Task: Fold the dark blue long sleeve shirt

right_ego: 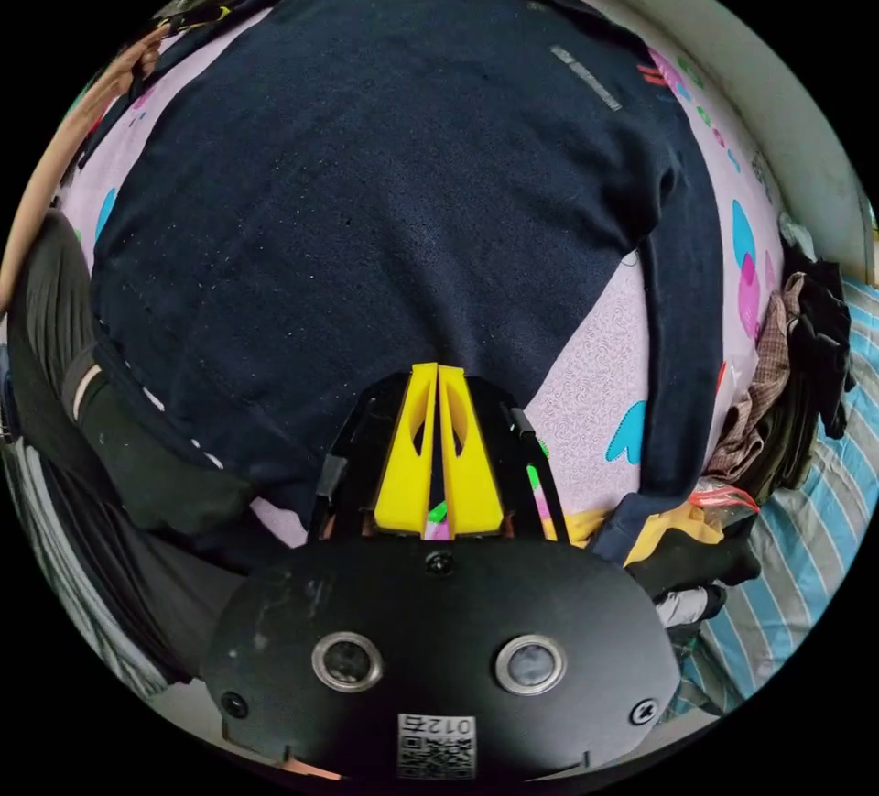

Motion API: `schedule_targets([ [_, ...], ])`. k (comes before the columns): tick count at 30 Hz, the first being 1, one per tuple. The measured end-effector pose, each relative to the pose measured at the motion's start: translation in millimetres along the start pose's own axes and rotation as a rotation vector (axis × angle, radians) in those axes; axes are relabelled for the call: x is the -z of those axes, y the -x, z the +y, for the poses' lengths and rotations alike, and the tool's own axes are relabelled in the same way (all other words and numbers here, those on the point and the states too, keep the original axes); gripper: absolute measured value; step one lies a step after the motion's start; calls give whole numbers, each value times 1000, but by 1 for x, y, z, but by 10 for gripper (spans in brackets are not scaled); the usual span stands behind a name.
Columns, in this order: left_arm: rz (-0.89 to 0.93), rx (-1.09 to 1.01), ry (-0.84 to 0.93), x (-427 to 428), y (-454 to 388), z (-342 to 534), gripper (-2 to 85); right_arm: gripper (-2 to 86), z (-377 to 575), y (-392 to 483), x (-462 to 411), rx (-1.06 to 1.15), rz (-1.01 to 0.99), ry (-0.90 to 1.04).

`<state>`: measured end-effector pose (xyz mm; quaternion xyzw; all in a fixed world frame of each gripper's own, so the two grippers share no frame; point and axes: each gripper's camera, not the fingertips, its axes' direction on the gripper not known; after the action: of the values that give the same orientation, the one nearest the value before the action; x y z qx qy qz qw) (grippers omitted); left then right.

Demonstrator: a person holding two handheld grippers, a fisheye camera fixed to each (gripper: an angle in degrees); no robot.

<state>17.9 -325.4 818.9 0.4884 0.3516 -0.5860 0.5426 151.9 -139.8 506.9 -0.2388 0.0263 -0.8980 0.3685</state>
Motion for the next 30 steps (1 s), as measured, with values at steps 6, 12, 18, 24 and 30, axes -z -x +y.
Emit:
schedule_targets([
  [6,2,76,-85,5,39,5,3,-10,-59,-6,52,-68,52,-158],
  [12,-31,-25,-179,28,27,9,7,-9,-169,-83,57,-284,-173,-523],
  [18,25,57,-134,17,56,10,8,-8,-221,-180,-8,-683,-556,-632],
  [24,39,63,-103,5,64,12,8,-9,-275,-187,-25,-575,-472,-568],
  [30,43,47,-105,4,69,11,8,-9,-366,-202,-7,-225,-312,-137],
])
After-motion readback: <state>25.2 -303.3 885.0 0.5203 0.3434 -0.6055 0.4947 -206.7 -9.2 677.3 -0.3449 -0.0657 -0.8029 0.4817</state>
